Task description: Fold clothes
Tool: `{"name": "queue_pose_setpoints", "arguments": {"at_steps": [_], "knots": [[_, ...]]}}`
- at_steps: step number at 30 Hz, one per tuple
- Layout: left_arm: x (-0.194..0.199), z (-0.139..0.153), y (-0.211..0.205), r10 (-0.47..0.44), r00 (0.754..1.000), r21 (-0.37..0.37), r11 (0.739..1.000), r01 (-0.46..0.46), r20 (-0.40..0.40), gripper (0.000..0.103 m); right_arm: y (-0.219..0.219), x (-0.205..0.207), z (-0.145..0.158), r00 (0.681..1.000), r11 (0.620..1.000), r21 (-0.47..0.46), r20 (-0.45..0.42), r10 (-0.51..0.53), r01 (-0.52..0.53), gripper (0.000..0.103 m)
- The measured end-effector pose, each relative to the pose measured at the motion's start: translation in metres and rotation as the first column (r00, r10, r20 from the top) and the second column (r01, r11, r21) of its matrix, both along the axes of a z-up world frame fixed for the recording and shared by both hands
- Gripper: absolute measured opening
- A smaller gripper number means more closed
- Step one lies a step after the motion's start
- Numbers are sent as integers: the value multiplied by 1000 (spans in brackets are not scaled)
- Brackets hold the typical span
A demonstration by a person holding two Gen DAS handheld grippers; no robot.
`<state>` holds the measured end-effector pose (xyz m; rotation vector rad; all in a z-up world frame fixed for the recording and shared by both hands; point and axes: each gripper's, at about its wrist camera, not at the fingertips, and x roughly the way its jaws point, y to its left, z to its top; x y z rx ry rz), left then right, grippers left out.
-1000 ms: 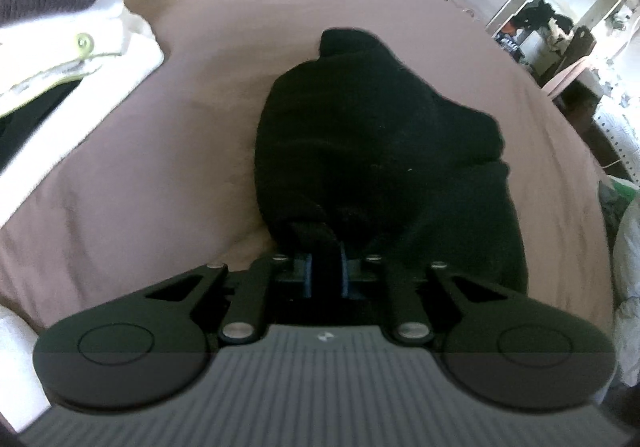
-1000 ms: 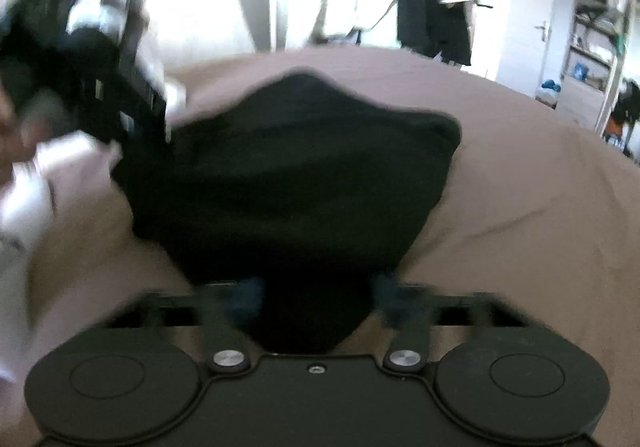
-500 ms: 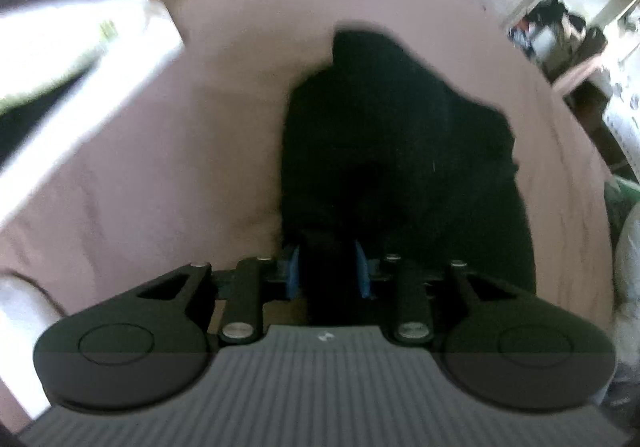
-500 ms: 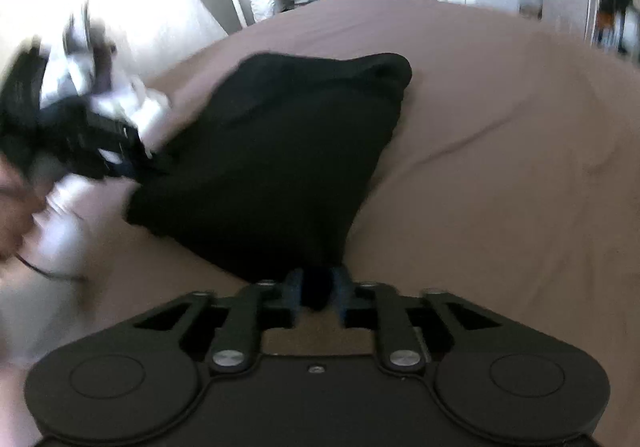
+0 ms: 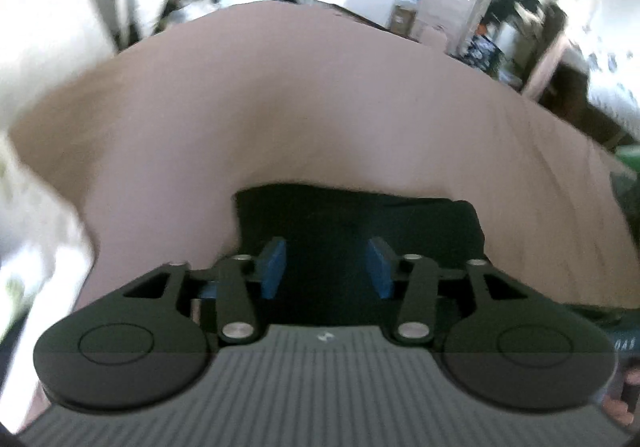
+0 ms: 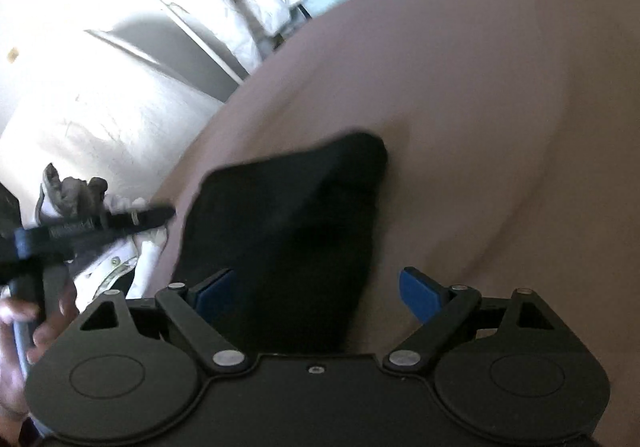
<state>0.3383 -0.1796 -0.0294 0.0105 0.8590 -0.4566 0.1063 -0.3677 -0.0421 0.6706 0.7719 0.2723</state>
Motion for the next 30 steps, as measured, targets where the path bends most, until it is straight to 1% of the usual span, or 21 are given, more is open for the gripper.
{"name": "queue_pose_setpoints", "arguments": {"at_steps": [2, 4, 5, 6, 7, 8, 9, 10, 11, 12, 13, 15, 18, 20, 21, 22, 23, 24, 25, 27, 30], "knots": [[15, -10, -15, -30, 999, 42, 999, 31, -44, 61, 5, -9, -16, 1000, 998, 56, 22, 18, -19, 93], [26, -27, -30, -38, 995, 110, 993, 48, -91, 61, 14, -7, -20, 998, 999, 27, 44, 35, -36, 93], [30, -34, -38, -42, 994, 151, 987, 57, -97, 61, 18, -7, -18, 997, 999, 6, 64, 49, -49, 93], [32, -40, -45, -46, 994, 197, 978, 64, -94, 55, 20, -6, -16, 995, 998, -1, 82, 62, -62, 93], [32, -44, -53, -45, 995, 250, 966, 65, -84, 36, 20, -5, -17, 994, 997, 12, 88, 72, -73, 93], [31, -44, -59, -39, 997, 287, 956, 56, -65, 31, 20, -4, -19, 992, 996, 28, 93, 81, -84, 93], [30, -42, -64, -31, 999, 312, 949, 43, -43, 18, 19, -3, -20, 991, 994, 43, 97, 91, -95, 93], [30, -37, -67, -12, 1000, 324, 946, 16, -14, 10, 21, -3, -21, 989, 994, 28, 104, 104, -107, 93], [31, -31, -69, 15, 1000, 328, 945, -21, 20, 6, 22, -3, -21, 987, 993, 9, 111, 117, -119, 93], [32, -25, -72, 41, 998, 331, 942, -57, 54, 4, 24, -3, -22, 984, 991, -10, 117, 131, -131, 93], [35, -21, -70, 76, 995, 317, 944, -93, 66, 4, 25, -4, -22, 982, 989, -30, 124, 145, -142, 93], [46, -18, -62, 148, 988, 275, 949, -155, 48, 4, 26, -1, -21, 981, 988, -41, 117, 152, -148, 93], [52, -25, -53, 190, 981, 265, 946, -189, 22, 5, 20, -1, -21, 983, 988, -17, 108, 151, -150, 93], [47, -24, -53, 195, 980, 253, 947, -199, 43, 10, 18, 4, -22, 983, 988, -1, 100, 154, -155, 93], [42, -21, -53, 193, 980, 246, 948, -200, 53, 17, 17, 6, -21, 983, 988, 8, 93, 156, -157, 93], [36, -16, -51, 199, 978, 231, 951, -207, 56, 29, 17, 7, -20, 983, 986, 23, 80, 162, -165, 93], [27, -10, -47, 205, 977, 216, 953, -212, 54, 36, 17, 9, -19, 983, 984, 39, 67, 170, -172, 93], [18, -5, -42, 209, 977, 202, 956, -215, 51, 51, 18, 12, -19, 980, 978, 66, 47, 196, -199, 93], [10, -1, -39, 207, 977, 201, 956, -212, 44, 59, 19, 14, -19, 974, 969, 95, 26, 225, -226, 93], [-7, 5, -35, 201, 979, 211, 957, -201, 25, 59, 22, 18, -20, 956, 947, 146, -13, 293, -288, 93], [-33, -1, -27, 199, 980, 225, 956, -190, -19, 62, 25, 20, -23, 933, 921, 185, -46, 357, -343, 93]]}}
